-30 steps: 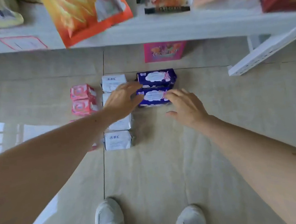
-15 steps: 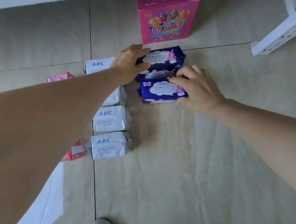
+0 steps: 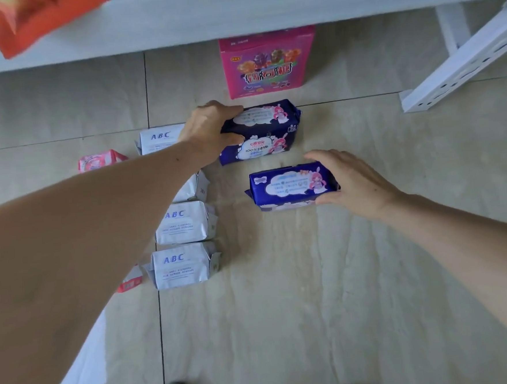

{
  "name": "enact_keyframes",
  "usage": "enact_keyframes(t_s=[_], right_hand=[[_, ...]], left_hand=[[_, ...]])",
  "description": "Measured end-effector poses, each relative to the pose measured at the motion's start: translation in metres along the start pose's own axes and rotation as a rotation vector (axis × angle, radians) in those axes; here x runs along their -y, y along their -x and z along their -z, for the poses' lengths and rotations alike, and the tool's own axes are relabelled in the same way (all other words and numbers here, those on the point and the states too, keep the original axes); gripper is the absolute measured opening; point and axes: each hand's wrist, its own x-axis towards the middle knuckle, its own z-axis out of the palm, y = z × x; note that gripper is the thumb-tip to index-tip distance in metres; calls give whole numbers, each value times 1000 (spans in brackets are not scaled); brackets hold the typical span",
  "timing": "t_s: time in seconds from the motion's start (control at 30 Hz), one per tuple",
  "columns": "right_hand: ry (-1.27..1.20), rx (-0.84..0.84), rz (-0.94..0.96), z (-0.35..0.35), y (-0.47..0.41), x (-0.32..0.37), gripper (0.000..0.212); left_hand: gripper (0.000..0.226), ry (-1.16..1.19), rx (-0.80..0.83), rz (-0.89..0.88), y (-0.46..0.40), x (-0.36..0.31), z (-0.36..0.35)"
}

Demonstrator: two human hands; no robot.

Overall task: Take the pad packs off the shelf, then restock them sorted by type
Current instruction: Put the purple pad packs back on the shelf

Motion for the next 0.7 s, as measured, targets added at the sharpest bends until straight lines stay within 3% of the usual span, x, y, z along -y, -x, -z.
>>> enact_keyframes(t_s=[0.37,0.7], right_hand=[[-59,158,-50,166,89,118,66],[-45,143,8,364,175,278,67]], left_hand=[[52,73,200,-52,109,-97,151],[52,182,177,-155,213,-208,380]])
